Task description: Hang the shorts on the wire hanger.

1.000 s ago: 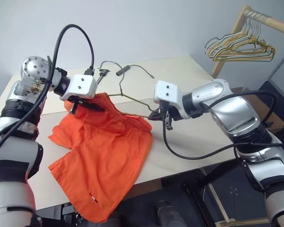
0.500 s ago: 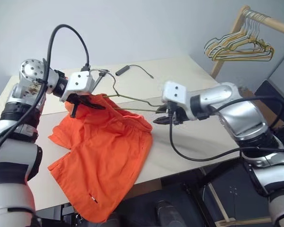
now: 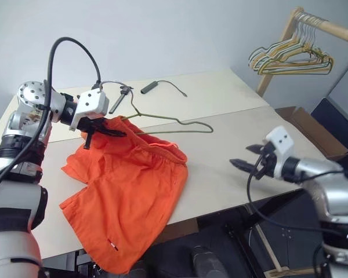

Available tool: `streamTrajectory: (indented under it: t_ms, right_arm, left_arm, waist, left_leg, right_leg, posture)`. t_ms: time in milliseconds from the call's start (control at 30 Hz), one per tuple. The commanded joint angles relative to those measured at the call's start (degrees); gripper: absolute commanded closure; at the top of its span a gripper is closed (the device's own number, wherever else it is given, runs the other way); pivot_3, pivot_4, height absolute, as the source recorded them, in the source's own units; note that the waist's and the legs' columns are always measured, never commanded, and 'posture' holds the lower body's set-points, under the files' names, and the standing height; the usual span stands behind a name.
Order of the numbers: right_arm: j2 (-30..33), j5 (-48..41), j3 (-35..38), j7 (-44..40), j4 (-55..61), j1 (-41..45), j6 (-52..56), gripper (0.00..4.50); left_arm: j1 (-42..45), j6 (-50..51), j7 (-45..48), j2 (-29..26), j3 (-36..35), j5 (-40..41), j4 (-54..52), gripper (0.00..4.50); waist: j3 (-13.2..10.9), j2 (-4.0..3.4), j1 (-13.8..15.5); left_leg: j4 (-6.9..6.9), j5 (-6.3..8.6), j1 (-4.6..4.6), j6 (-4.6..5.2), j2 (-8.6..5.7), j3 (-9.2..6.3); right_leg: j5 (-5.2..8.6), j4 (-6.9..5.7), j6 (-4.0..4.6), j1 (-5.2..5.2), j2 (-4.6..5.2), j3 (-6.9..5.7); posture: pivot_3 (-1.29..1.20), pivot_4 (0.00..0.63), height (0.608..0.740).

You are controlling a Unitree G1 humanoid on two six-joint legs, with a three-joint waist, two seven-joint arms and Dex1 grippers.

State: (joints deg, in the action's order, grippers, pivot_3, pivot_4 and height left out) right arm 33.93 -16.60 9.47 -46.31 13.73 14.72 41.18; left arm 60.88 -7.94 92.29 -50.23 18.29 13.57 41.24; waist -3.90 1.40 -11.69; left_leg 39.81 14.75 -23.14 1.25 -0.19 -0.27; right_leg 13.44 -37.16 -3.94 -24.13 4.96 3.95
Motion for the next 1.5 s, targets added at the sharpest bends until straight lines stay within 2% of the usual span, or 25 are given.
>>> streamTrajectory:
  t_ms: [33, 167, 300, 400, 533, 633, 900, 967, 1100, 1233, 1367, 1500]
  right_arm:
    - [-7.6, -3.5, -2.0, 4.6, 6.1, -1.2, -3.2, 0.04]
    - [-17.0, -2.3, -10.6, 8.1, 4.4, 1.2, -4.4, 0.04]
    - [-19.9, 0.2, -17.1, 9.3, -1.0, 4.4, -5.3, 0.04]
    - [-22.2, 1.9, -18.8, 11.3, -8.1, 7.5, -6.7, 0.04]
    - [-23.9, 1.3, -17.6, 12.0, -11.0, 8.7, -8.9, 0.86]
    - [-23.1, 0.7, -17.4, 11.0, -9.2, 7.7, -9.5, 1.93]
    - [-18.8, -2.6, -14.4, 7.6, -4.8, 6.9, -8.1, 4.35]
    - [-17.0, -3.7, -13.7, 6.8, -3.9, 7.2, -7.2, 4.43]
    - [-6.4, -6.1, -11.8, 0.1, -2.2, 8.3, -2.5, 4.43]
    - [1.6, -8.1, -10.5, -5.1, -3.7, 10.4, -1.8, 4.43]
    - [6.8, -8.2, -10.7, -8.8, -7.0, 12.5, -2.7, 4.43]
    - [9.1, -7.7, -11.2, -10.6, -8.3, 13.9, -3.8, 4.43]
  left_arm:
    - [0.6, 0.7, 0.2, -1.0, -2.7, 0.1, -1.5, 4.50]
    - [0.8, 1.0, 0.2, -0.7, -3.1, -0.4, -1.4, 4.50]
    - [0.8, 1.0, 0.2, -0.5, -3.4, -0.7, -1.6, 4.50]
    - [0.7, 1.1, 0.2, -0.2, -3.8, -0.9, -1.8, 4.50]
    - [0.1, 1.0, 0.2, -0.3, -4.2, -1.1, -2.5, 4.50]
    - [-0.7, 1.1, 0.2, -0.7, -4.8, -1.1, -2.9, 4.50]
    - [-3.0, 1.4, 0.2, -1.2, -6.9, -2.1, -3.3, 4.50]
    - [-3.7, 1.7, 0.2, -1.4, -7.1, -2.4, -3.5, 4.50]
    - [-8.4, 2.4, 0.2, -6.5, -4.8, 1.3, -9.3, 4.50]
    - [-12.7, 1.7, 0.2, -10.5, -2.8, 2.4, -12.8, 4.50]
    - [-15.2, 2.1, 0.2, -11.0, -3.6, 2.5, -13.8, 4.50]
    - [-16.8, 1.5, -0.5, -10.7, -4.3, -0.2, -14.1, 4.50]
  waist:
    - [0.0, -0.01, -0.2]
    - [0.0, -0.01, -0.4]
    - [0.0, -0.02, -0.1]
    - [0.0, 0.00, 0.0]
    - [0.0, -0.01, -0.1]
    - [0.0, -0.01, -0.1]
    - [0.0, -0.01, -0.1]
    - [0.0, -0.01, -0.1]
    - [0.0, -0.01, -0.2]
    - [0.0, -0.02, -0.1]
    - [0.0, -0.02, -0.1]
    - [0.0, -0.02, 0.0]
  left_leg:
    - [-0.03, 0.00, 0.02, 0.00, 0.00, 0.00]
    - [-0.02, 0.00, 0.05, 0.00, 0.00, 0.00]
    - [-0.01, 0.00, 0.00, 0.00, -0.02, -0.05]
    - [0.01, 0.00, -0.03, 0.00, -0.09, -0.10]
    - [0.00, 0.00, -0.04, -0.01, -0.12, -0.13]
    - [0.00, 0.00, -0.04, -0.01, -0.11, -0.13]
    - [0.00, 0.00, -0.02, 0.00, -0.12, -0.14]
    - [0.00, 0.00, -0.03, 0.00, -0.12, -0.14]
    - [0.00, 0.00, -0.04, 0.00, -0.11, -0.13]
    - [0.00, 0.01, 0.01, 0.02, -0.06, -0.13]
    - [-0.01, 0.02, 0.06, 0.04, -0.05, -0.10]
    - [-0.01, 0.03, 0.03, 0.06, -0.06, -0.09]
  right_leg:
    - [0.00, -0.01, 0.00, -0.01, -0.01, 0.03]
    - [0.00, -0.03, 0.00, -0.02, -0.01, 0.05]
    - [0.00, -0.07, 0.00, -0.01, -0.01, -0.01]
    - [-0.02, -0.07, -0.02, 0.04, 0.07, -0.08]
    - [-0.02, -0.13, -0.03, -0.01, 0.08, -0.09]
    - [-0.02, -0.25, -0.03, -0.03, 0.09, -0.09]
    - [-0.01, -0.28, -0.03, -0.03, 0.09, -0.08]
    - [-0.01, -0.28, -0.04, -0.02, 0.09, -0.09]
    - [0.00, -0.26, -0.05, -0.03, 0.10, -0.09]
    - [0.01, -0.26, -0.06, 0.03, 0.08, -0.08]
    - [0.01, 0.04, -0.07, 0.08, 0.08, -0.08]
    - [0.01, 0.03, -0.07, 0.06, 0.09, -0.08]
  posture:
    - [-0.15, 0.034, 0.740]
    - [-0.15, 0.032, 0.740]
    - [-0.15, 0.030, 0.740]
    - [-0.15, 0.028, 0.740]
    - [-0.14, 0.030, 0.740]
    - [-0.14, 0.031, 0.740]
    - [-0.15, 0.035, 0.740]
    - [-0.15, 0.039, 0.740]
    - [-0.17, 0.048, 0.740]
    - [-0.16, 0.051, 0.740]
    - [-0.16, 0.050, 0.740]
    - [-0.16, 0.047, 0.740]
